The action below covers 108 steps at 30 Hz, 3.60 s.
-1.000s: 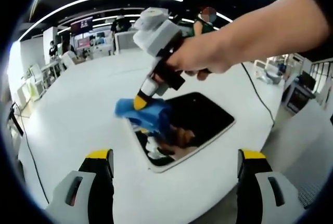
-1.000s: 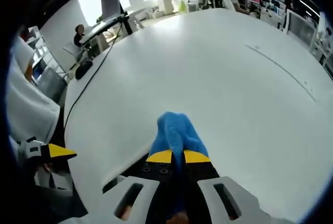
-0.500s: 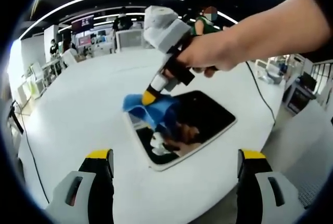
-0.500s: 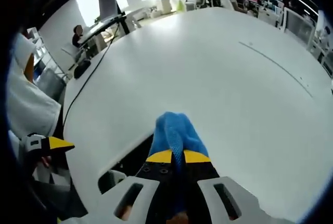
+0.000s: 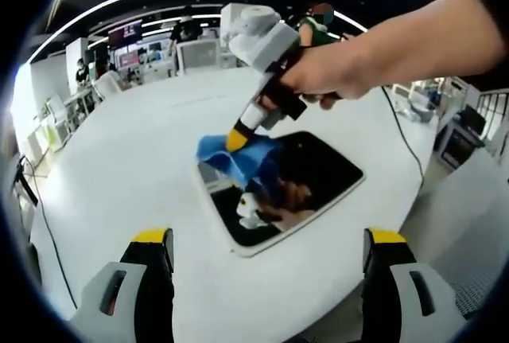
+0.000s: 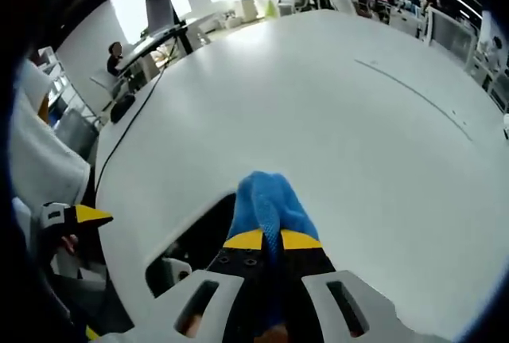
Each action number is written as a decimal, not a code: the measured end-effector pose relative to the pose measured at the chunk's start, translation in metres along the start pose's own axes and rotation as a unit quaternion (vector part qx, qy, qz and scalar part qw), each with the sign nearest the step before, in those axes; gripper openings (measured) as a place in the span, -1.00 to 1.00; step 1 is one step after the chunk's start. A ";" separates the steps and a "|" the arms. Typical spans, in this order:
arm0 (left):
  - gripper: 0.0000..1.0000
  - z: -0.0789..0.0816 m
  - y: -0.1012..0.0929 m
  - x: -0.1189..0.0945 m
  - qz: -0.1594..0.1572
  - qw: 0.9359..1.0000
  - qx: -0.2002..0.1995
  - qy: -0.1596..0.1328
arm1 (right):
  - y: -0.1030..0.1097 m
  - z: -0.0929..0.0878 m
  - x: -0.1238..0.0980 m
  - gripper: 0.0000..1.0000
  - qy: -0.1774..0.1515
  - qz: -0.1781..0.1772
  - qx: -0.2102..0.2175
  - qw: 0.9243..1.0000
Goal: Wipe the mirror surface with the cleaning cloth until all visible marks leave the cleaned area.
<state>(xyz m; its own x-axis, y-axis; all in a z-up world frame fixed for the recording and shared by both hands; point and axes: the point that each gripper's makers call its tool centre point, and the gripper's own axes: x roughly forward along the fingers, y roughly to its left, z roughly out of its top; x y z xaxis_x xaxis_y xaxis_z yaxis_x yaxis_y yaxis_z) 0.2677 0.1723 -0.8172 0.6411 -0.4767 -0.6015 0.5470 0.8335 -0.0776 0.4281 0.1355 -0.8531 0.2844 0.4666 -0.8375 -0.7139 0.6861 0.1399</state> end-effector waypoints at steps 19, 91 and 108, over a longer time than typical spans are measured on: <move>0.99 0.002 0.004 -0.002 0.008 1.000 -0.003 0.000 | -0.004 -0.013 -0.012 -1.00 0.005 -0.017 -0.017 1.000; 0.99 0.008 -0.003 -0.003 -0.009 1.000 -0.018 -0.018 | 0.054 -0.067 -0.036 -0.99 -0.025 -0.016 -0.017 0.999; 0.99 0.018 -0.003 -0.007 -0.008 0.999 -0.017 -0.040 | 0.071 -0.082 -0.043 -0.99 -0.022 0.000 -0.013 1.000</move>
<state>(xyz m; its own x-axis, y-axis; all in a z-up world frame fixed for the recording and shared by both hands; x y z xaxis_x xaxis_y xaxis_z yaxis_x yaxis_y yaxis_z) 0.2707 0.1680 -0.7987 0.6739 -0.5092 -0.5353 0.5398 0.8341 -0.1138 0.3121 0.1184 -0.8505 0.3116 0.4905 -0.8138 -0.7297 0.6721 0.1257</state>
